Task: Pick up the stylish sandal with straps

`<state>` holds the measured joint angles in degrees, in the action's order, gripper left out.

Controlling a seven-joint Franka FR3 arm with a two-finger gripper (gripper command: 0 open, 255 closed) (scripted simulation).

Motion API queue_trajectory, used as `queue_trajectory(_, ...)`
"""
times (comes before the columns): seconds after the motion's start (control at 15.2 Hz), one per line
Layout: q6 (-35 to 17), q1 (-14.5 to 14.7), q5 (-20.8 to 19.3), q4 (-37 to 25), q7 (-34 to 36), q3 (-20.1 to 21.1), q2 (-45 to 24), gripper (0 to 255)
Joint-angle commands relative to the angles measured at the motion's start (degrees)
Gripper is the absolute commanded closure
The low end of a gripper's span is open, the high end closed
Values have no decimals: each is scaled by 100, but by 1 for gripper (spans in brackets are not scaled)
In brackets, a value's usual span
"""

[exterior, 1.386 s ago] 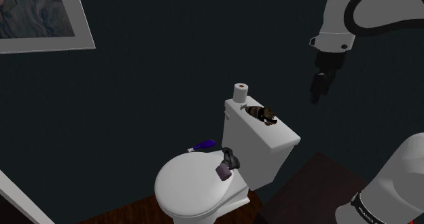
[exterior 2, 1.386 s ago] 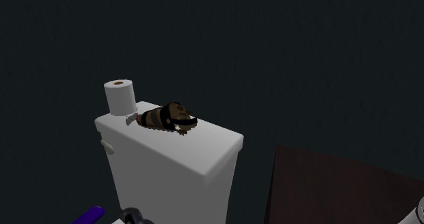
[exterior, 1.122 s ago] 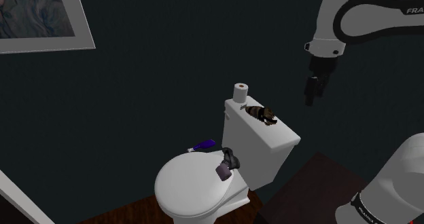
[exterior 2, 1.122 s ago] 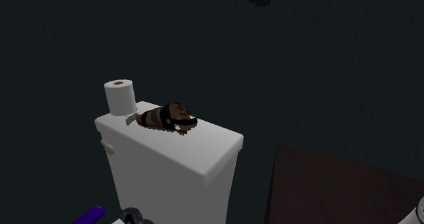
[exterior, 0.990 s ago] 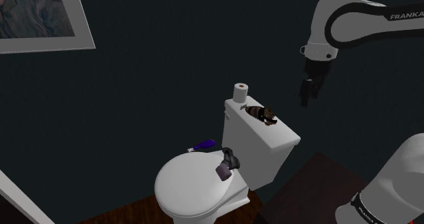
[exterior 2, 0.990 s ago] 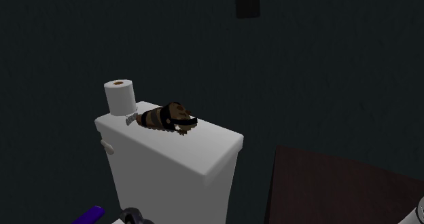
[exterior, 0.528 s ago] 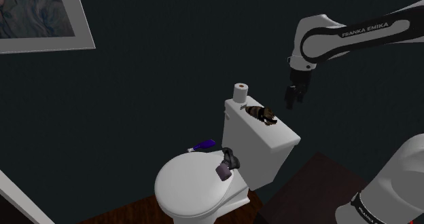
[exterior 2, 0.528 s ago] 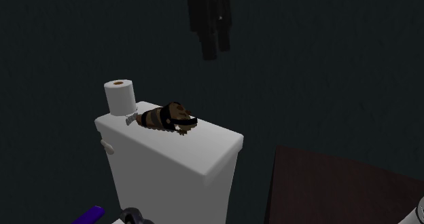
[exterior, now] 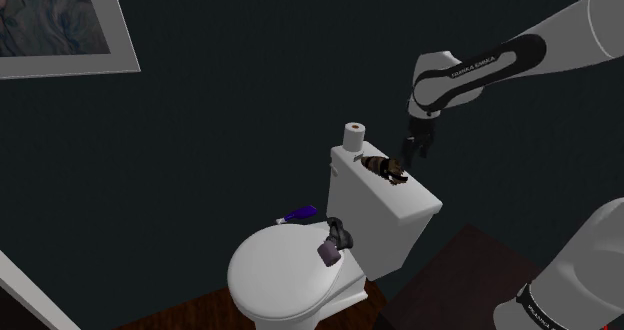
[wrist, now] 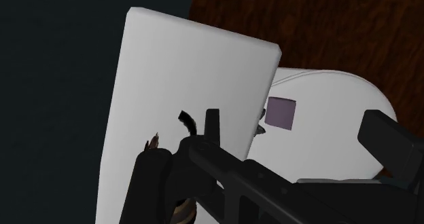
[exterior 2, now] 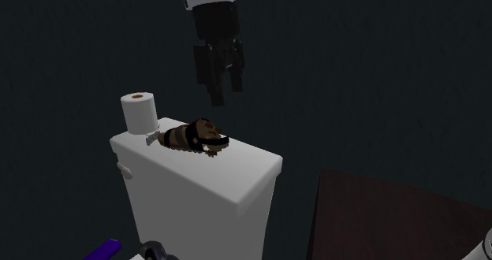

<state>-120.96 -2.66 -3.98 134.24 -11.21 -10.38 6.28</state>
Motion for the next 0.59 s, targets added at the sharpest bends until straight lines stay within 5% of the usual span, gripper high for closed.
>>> queue_trajectory(0.0, -239, -33, 74, -211, -89, -61, -445, 0)
queue_trajectory(0.53, -860, -274, 521, -1373, -497, -161, -2255, 0)
